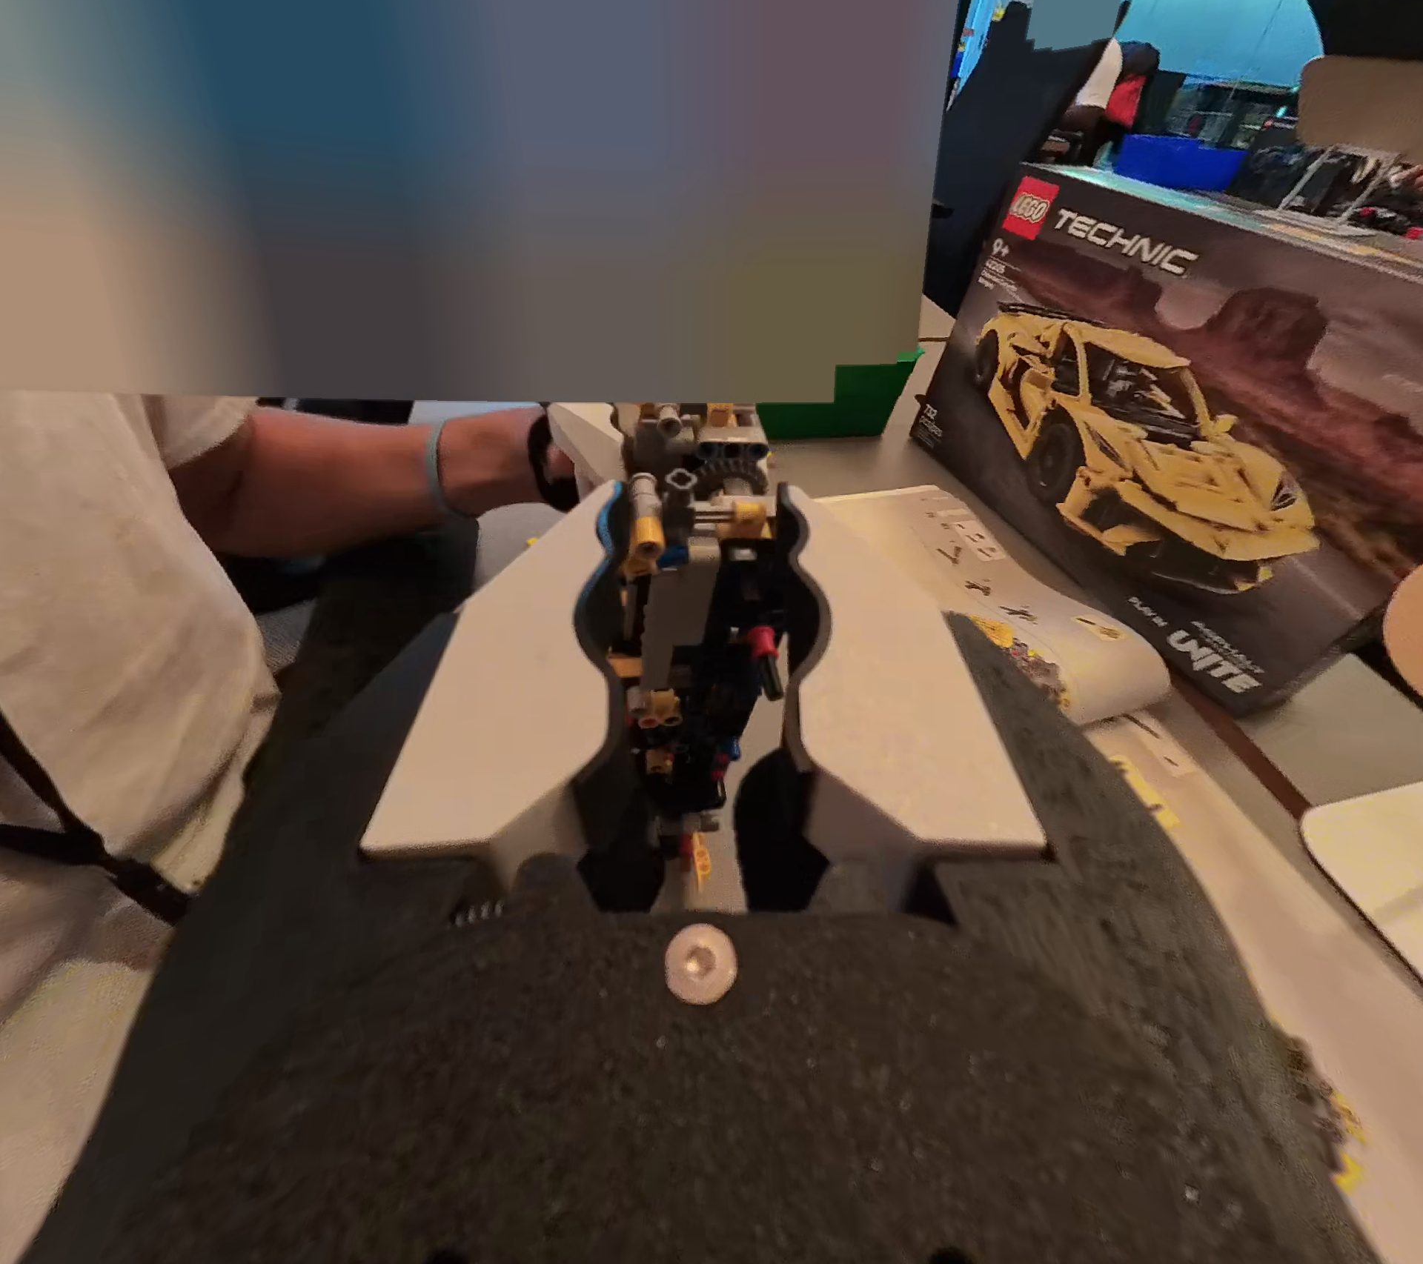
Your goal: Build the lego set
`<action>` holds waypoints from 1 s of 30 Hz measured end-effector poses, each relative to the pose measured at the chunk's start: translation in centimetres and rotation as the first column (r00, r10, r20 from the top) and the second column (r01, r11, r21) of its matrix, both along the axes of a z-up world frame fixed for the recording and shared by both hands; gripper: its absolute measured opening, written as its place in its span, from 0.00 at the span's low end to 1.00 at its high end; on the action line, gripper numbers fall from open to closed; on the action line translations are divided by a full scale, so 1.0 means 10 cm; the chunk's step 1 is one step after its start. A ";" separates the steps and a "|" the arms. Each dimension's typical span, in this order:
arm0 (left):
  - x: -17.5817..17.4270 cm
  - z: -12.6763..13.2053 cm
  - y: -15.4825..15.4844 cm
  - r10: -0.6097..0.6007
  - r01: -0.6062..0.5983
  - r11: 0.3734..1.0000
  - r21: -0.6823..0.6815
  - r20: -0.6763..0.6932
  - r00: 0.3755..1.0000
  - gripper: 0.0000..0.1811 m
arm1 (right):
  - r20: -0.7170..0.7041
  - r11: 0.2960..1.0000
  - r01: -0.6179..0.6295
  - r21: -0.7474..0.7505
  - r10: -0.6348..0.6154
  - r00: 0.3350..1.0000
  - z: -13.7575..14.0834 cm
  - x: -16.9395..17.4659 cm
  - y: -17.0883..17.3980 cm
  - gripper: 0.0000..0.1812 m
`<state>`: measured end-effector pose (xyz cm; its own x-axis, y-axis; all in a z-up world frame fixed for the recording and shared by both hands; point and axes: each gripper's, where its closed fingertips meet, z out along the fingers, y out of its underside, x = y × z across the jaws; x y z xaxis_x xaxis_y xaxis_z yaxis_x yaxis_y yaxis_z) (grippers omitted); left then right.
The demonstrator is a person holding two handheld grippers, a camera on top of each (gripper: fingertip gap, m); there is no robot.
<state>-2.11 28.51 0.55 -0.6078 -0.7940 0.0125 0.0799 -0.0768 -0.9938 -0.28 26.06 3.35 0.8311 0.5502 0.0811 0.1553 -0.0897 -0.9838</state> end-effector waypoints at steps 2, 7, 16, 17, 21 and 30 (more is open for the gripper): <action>-0.01 0.00 -0.01 -0.007 0.007 1.000 0.003 0.001 1.000 0.24 | 0.030 1.000 -0.010 -0.015 0.011 1.000 0.00 -0.03 -0.02 0.19; -0.02 0.00 -0.03 -0.010 0.010 1.000 0.015 0.002 1.000 0.24 | 0.000 0.997 -0.021 -0.080 0.021 1.000 -0.03 -0.06 -0.01 0.19; -0.02 0.00 -0.06 -0.012 0.012 1.000 0.026 0.003 1.000 0.24 | -0.052 0.994 -0.029 -0.105 0.024 0.998 -0.03 -0.05 -0.03 0.18; -0.02 0.00 -0.06 -0.013 0.012 1.000 0.029 0.004 1.000 0.24 | -0.052 0.995 -0.030 -0.100 0.025 0.998 -0.03 -0.05 -0.03 0.17; -0.03 -0.01 -0.07 -0.018 0.018 0.999 0.037 0.008 1.000 0.23 | -0.024 0.997 -0.041 -0.070 0.039 0.999 -0.04 -0.06 -0.05 0.17; -0.05 0.00 -0.09 -0.041 0.040 0.999 0.025 0.016 0.999 0.24 | -0.071 0.998 0.024 -0.050 -0.028 0.997 -0.01 0.07 -0.11 0.33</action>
